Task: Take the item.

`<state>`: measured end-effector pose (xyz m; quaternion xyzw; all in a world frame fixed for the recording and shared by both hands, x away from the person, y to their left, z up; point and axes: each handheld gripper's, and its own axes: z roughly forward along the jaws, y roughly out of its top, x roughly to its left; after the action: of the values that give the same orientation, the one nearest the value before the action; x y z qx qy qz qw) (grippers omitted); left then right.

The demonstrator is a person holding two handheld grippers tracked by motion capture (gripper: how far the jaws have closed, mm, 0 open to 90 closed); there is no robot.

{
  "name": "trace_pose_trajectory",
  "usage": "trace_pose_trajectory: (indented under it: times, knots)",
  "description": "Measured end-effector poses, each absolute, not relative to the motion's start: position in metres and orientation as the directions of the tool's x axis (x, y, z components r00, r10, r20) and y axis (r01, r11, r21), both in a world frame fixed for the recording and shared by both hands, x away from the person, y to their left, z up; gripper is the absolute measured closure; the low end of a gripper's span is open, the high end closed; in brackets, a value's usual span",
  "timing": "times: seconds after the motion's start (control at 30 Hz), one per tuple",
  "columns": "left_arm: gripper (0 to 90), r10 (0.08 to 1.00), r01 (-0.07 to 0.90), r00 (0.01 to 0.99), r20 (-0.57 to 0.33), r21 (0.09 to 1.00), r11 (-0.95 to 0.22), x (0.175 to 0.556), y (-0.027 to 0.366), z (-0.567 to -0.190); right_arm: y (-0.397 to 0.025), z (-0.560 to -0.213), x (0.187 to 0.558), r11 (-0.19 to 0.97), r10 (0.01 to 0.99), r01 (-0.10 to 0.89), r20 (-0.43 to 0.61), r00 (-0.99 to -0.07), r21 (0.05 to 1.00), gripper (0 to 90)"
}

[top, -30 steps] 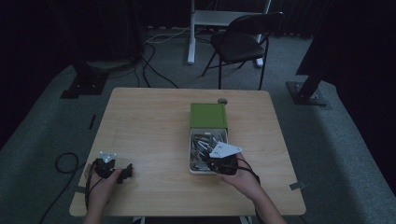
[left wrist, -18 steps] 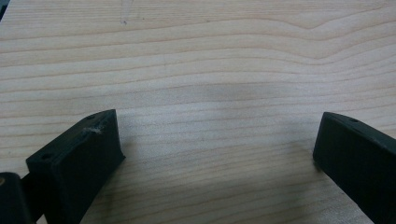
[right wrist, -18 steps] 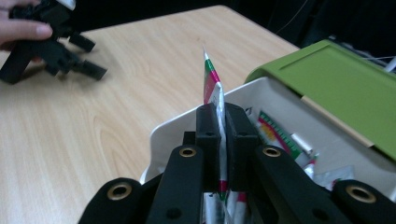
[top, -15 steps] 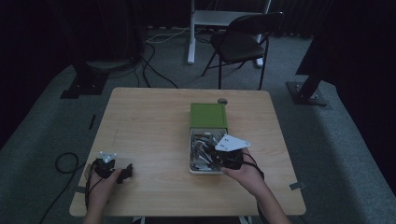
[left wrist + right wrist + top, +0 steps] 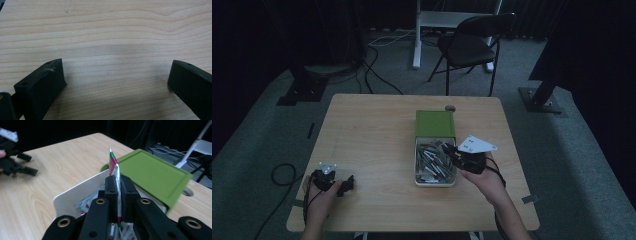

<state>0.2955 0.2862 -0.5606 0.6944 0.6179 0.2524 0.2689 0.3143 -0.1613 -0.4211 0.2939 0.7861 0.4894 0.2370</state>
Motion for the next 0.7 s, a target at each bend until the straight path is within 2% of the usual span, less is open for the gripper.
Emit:
trace_pose_trajectory:
  times: [0.37, 0.7]
  knots:
    - [1.5, 0.994, 0.722, 0.108, 0.017, 0.686, -0.091, 0.295, 0.286, -0.561, -0.197, -0.414, 0.319, 0.310, 0.762, 0.247, -0.085, -0.642, 0.918, 85.8]
    - [1.5, 0.994, 0.721, 0.108, 0.018, 0.687, -0.090, 0.296, 0.286, -0.561, -0.223, -0.422, 0.318, 0.286, 0.804, 0.273, -0.075, -0.590, 0.918, 85.7]
